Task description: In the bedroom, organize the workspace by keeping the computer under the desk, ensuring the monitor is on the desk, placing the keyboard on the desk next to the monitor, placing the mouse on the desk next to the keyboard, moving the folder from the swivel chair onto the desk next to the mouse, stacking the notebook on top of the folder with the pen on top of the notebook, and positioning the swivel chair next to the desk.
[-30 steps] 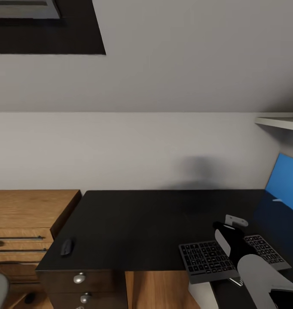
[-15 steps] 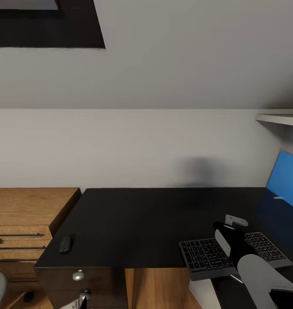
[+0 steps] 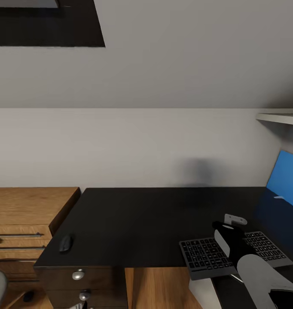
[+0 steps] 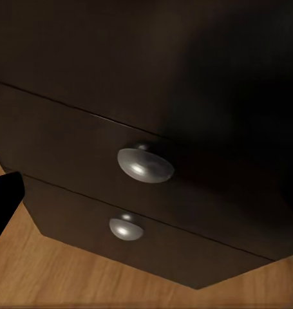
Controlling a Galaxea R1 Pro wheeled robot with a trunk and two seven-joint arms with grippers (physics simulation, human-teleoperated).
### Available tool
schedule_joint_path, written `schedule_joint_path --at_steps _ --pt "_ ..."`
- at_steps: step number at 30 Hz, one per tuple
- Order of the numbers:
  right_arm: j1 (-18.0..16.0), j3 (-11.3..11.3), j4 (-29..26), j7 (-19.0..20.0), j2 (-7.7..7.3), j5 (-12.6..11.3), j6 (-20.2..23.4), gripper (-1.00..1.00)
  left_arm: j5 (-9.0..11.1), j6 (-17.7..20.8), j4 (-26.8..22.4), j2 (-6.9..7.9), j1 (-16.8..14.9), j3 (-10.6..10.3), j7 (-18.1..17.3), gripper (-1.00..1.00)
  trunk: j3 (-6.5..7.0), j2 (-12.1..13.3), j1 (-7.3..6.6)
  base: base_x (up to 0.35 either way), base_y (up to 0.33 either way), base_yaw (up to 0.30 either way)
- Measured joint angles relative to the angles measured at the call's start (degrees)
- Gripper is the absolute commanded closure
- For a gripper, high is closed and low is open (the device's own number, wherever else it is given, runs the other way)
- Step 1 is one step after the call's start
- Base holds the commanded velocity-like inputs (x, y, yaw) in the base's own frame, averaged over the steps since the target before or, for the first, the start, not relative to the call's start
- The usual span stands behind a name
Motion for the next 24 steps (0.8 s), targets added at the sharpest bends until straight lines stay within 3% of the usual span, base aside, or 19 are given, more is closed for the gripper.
schedule_joint_path --at_steps 15,24 --pt "0.0 -0.1 -0.2 0.0 -0.06 0.0 0.0 -1.0 0.1 1.4 0.1 0.01 0.0 -1.0 0.1 -1.0 0.0 0.0 0.0 0.0 0.0 0.0" --pt "0.0 -0.1 -0.2 -0.1 -0.06 0.1 0.0 -1.0 0.1 1.8 0.1 0.01 0.0 -1.0 0.2 -1.0 -1.61 -3.6 1.97 0.0 0.0 0.0"
